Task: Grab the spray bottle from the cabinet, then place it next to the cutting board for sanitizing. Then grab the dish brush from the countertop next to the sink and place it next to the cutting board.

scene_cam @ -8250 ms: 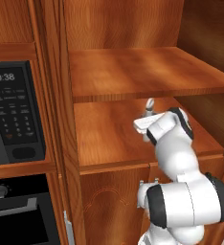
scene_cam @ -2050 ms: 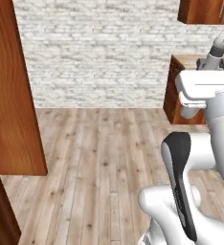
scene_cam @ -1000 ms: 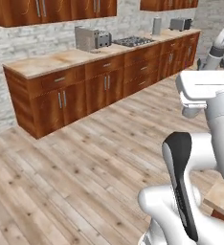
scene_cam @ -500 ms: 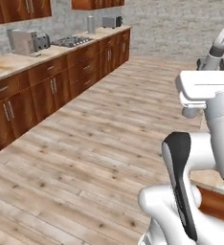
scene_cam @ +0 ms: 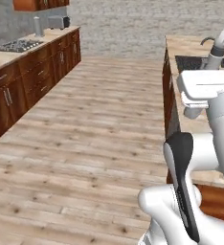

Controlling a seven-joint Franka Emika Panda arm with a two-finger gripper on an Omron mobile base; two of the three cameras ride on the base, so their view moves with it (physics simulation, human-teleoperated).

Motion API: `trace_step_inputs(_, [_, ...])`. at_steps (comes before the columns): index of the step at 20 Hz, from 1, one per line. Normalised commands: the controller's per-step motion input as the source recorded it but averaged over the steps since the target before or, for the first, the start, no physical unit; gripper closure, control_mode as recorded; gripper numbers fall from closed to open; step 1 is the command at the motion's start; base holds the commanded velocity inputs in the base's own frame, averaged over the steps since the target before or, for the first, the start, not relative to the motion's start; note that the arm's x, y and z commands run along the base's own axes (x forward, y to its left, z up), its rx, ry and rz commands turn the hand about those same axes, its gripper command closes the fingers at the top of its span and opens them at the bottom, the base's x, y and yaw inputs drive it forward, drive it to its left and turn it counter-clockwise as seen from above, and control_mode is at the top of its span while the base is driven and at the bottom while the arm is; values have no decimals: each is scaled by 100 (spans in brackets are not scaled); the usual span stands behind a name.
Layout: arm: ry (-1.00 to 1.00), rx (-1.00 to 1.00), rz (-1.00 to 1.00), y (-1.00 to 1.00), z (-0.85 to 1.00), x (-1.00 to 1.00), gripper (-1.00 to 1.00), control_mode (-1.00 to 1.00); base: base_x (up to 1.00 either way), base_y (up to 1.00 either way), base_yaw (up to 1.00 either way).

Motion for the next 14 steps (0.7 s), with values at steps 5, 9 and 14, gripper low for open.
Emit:
trace_step_inputs(5, [0,0,0,0,0,0,100,100,13,52,-83])
trace_step_inputs(9, [0,0,0,0,0,0,100,100,17,82,-73])
trace_step_inputs(14, [0,0,0,0,0,0,100,100,28,100,-49])
